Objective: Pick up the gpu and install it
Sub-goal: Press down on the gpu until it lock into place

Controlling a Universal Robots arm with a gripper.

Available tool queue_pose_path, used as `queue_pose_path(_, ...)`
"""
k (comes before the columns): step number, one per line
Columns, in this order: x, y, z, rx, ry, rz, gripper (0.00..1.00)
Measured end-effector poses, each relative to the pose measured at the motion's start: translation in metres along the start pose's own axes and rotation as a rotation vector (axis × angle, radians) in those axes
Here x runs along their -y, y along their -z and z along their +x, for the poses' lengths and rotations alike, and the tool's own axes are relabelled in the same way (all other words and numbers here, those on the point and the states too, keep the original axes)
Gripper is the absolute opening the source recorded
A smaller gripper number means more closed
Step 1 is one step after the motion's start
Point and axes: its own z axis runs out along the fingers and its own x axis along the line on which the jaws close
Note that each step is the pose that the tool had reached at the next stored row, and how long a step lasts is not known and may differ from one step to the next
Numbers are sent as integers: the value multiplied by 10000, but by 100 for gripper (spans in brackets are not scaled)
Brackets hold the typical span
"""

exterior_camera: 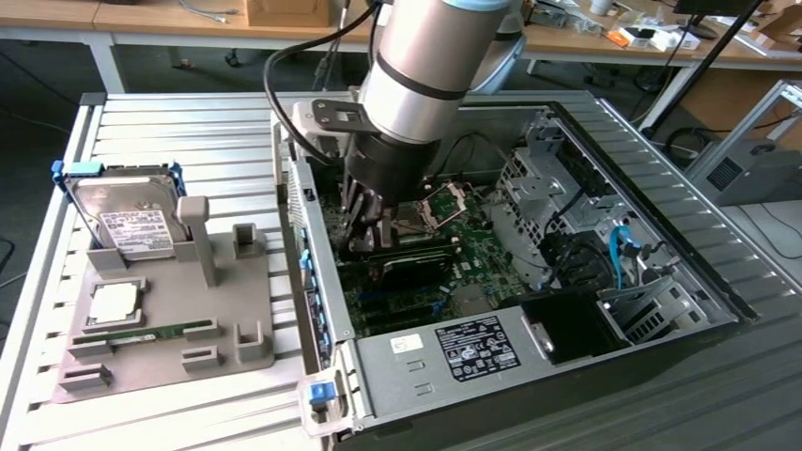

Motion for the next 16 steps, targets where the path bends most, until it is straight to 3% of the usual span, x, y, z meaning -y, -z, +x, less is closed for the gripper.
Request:
queue_pose_path(5, 16, -19, -1, -1, 1, -24, 11)
queue_pose_path(10, 80, -45, -13, -18, -1, -91, 11)
queue_pose_path(16, 98, -105, -15, -33, -2, -137, 11)
